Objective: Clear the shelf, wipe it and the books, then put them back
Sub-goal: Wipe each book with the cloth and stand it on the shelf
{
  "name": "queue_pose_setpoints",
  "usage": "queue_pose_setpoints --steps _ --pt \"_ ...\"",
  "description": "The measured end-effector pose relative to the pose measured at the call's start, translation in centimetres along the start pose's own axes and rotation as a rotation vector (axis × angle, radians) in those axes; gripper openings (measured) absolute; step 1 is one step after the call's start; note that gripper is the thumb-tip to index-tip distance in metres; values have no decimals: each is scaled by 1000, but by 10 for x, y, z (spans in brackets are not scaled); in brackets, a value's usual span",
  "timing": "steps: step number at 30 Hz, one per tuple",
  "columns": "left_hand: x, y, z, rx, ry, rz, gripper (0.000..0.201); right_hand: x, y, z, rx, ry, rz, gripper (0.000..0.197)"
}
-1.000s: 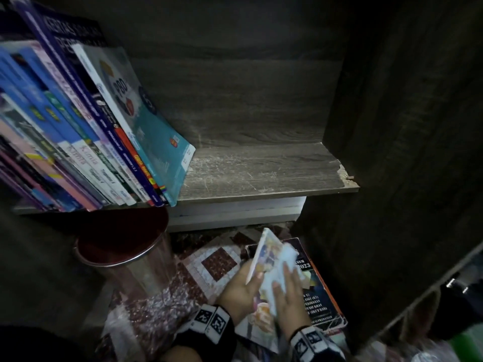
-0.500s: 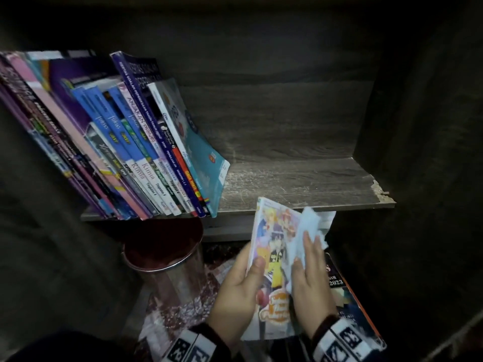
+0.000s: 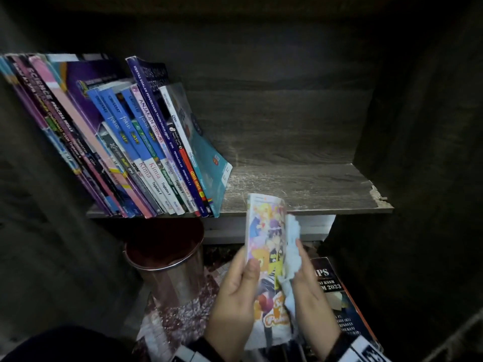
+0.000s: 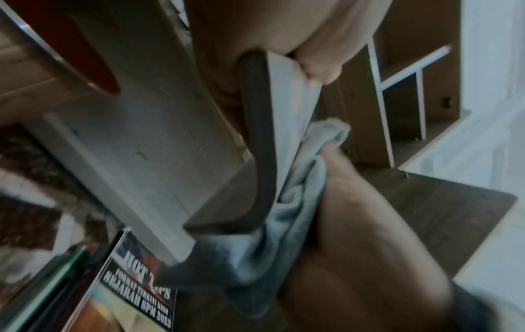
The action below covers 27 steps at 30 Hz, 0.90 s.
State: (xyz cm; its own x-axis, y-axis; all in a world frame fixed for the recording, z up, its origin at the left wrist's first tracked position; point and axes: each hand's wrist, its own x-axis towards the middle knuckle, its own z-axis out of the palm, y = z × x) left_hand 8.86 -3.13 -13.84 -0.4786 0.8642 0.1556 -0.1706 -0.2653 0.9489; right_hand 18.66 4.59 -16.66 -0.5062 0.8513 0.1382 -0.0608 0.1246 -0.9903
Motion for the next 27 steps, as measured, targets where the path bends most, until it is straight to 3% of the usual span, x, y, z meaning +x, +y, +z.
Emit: queue_pose_setpoints --steps 3,5,8,10,13,16,19,22,25,27 --pt "-10 -4 0 -51 60 -84 39 -21 -6 -1 14 -171 -25 87" --pt "-15 -8 3 -59 -6 -90 50 -26 -15 -5 78 -181 -26 104" --pt "-14 -17 4 197 -164 80 49 -21 -22 -14 349 -29 27 86" --pt "-4 -21 2 281 -179 116 43 -15 -26 -21 496 -33 96 80" --pt "10 -16 -13 24 -57 -44 58 -13 -41 -33 611 -156 174 65" --pt "17 -7 -32 -204 -87 -245 46 -8 -49 -44 587 -214 116 60" --pt "14 -8 -29 -266 -108 -277 51 4 -34 -47 413 -25 -38 55" --pt "14 -16 -11 -258 0 -234 37 4 -2 -33 -25 169 -163 55" --pt "13 -20 -9 -97 93 -173 33 -19 24 -4 -640 -56 -349 71" --pt "11 -20 -15 -51 90 -204 50 -29 33 10 -1015 -239 -507 77"
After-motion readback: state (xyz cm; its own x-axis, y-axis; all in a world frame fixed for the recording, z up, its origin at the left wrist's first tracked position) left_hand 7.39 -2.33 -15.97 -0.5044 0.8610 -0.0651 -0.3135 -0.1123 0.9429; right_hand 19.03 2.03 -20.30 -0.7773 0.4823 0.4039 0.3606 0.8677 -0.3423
